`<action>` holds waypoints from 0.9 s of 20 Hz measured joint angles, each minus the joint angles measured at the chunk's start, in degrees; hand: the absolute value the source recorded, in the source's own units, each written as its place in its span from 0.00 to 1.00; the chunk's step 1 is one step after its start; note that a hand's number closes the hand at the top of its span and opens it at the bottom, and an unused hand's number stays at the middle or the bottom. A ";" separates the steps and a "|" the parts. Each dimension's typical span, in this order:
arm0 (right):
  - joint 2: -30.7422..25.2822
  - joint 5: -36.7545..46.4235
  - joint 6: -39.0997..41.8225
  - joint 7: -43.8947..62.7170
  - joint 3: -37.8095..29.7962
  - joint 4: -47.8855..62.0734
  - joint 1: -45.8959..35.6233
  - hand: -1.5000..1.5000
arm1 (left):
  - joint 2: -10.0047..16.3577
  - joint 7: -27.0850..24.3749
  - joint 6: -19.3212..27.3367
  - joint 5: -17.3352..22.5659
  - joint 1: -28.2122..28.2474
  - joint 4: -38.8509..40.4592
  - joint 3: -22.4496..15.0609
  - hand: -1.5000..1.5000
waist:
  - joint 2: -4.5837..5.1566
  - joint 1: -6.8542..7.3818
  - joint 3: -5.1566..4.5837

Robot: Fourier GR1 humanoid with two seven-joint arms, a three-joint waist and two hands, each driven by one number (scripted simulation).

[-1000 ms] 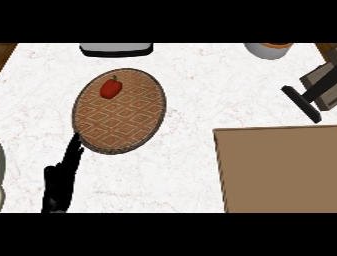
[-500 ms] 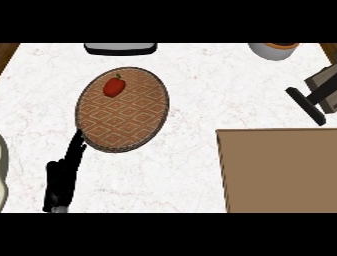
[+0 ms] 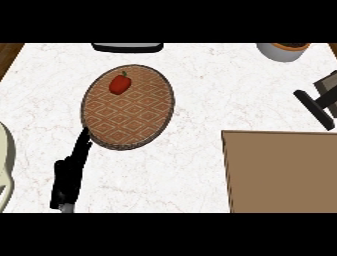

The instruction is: Pick the croissant from the tray and place it in the tiered basket

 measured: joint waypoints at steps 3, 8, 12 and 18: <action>-2.00 1.46 -1.14 -1.09 4.04 6.94 -4.47 1.00 | -0.02 0.06 -0.30 -0.27 -0.32 -0.10 -0.15 0.50 | 0.13 0.49 -0.01; -1.43 5.28 -5.38 -4.59 10.19 17.68 -10.82 1.00 | -0.52 -0.36 -0.38 -0.50 -1.12 0.89 0.11 0.50 | 0.26 0.76 0.01; 0.56 7.63 -8.10 -7.68 14.46 25.62 -16.22 1.00 | -0.17 0.49 -0.89 -0.44 -0.81 -0.04 0.23 0.50 | 0.28 0.88 0.02; 4.20 11.78 -11.92 -14.39 18.92 37.14 -21.15 1.00 | -0.62 1.10 -0.53 -1.21 -0.12 -1.14 -0.21 0.50 | 0.31 0.68 0.06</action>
